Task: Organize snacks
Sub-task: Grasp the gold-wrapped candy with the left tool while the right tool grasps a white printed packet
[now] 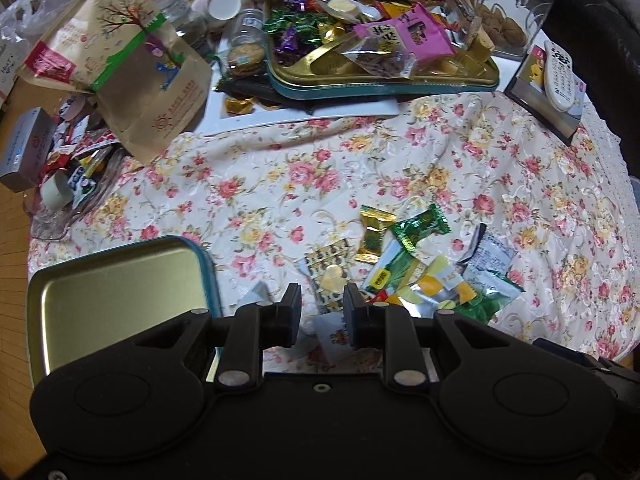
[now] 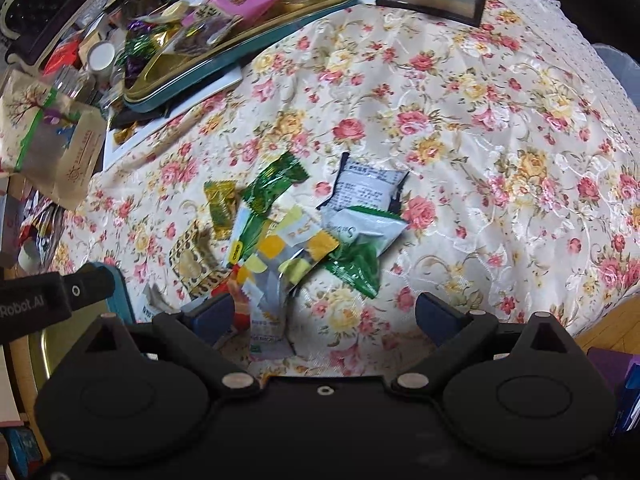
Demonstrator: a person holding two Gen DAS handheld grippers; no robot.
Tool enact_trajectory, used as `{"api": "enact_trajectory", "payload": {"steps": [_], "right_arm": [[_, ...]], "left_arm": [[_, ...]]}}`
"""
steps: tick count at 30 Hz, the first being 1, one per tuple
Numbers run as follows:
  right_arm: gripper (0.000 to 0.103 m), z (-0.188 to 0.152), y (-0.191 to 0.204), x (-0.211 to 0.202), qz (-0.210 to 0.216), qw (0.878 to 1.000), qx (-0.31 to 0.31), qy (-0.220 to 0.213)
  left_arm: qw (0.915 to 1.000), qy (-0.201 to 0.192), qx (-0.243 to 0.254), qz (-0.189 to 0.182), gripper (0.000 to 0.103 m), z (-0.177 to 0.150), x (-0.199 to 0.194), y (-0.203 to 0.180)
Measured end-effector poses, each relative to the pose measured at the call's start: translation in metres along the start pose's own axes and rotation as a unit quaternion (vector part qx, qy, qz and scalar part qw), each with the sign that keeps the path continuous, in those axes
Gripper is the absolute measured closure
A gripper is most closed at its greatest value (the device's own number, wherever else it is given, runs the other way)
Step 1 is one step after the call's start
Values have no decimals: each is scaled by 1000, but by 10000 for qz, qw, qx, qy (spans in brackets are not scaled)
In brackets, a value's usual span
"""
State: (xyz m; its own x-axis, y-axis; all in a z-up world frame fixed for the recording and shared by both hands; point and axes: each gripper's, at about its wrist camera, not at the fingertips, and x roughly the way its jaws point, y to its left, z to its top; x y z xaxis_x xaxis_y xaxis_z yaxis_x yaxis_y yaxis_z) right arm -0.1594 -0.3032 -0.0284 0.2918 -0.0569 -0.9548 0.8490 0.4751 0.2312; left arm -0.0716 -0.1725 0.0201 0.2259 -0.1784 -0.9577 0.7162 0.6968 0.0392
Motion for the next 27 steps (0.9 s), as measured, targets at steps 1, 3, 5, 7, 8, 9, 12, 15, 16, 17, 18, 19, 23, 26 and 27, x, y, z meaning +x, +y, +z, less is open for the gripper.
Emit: {"api": "enact_trajectory", "payload": {"steps": [1, 3, 5, 7, 8, 9, 12, 15, 16, 17, 18, 19, 23, 26, 27], "right_arm": [[1, 2, -3, 0, 5, 10000, 61, -6], [1, 6, -9, 0, 13, 9998, 179, -26], [1, 10, -15, 0, 4, 9996, 278, -60], [1, 16, -24, 1, -12, 9990, 431, -119], [1, 19, -29, 1, -24, 9985, 522, -155], [2, 22, -33, 1, -38, 9981, 582, -179], [4, 32, -50, 2, -115, 9959, 850, -271], [6, 42, -65, 5, -163, 9932, 1111, -307], [6, 46, -70, 7, -166, 9919, 1222, -308], [6, 49, -75, 8, -162, 9905, 1336, -294], [7, 50, -78, 9, -152, 9894, 1420, -267], [7, 52, -81, 11, -137, 9885, 1486, -234], [9, 56, -84, 21, -11, 9850, 1726, -75], [10, 58, -79, 28, 53, 9854, 1704, 12], [11, 59, -76, 31, 53, 9862, 1653, 16]], "left_arm": [[10000, 14, 7, -22, 71, 1, 2, -2], [10000, 14, 6, -85, 71, 5, 5, -4], [9999, 26, -3, -135, 71, 8, 8, -5], [9998, 33, -3, -172, 71, 12, 13, -5], [9999, 27, -9, -168, 71, 14, 15, -4], [9999, 28, -23, -147, 71, 16, 18, -3], [9998, 42, -85, -157, 71, 24, 25, 1], [9994, 52, -187, -288, 71, 30, 29, 6], [9993, 41, -202, -324, 71, 32, 30, 8], [9992, 15, -205, -333, 71, 33, 31, 8], [9993, -8, -194, -313, 71, 35, 33, 8], [9994, -32, -173, -284, 71, 36, 35, 7], [9991, -23, -149, -389, 71, 39, 43, 5], [9985, 66, -164, -523, 71, 41, 49, 2], [9984, 78, -166, -544, 71, 41, 51, 1]]}}
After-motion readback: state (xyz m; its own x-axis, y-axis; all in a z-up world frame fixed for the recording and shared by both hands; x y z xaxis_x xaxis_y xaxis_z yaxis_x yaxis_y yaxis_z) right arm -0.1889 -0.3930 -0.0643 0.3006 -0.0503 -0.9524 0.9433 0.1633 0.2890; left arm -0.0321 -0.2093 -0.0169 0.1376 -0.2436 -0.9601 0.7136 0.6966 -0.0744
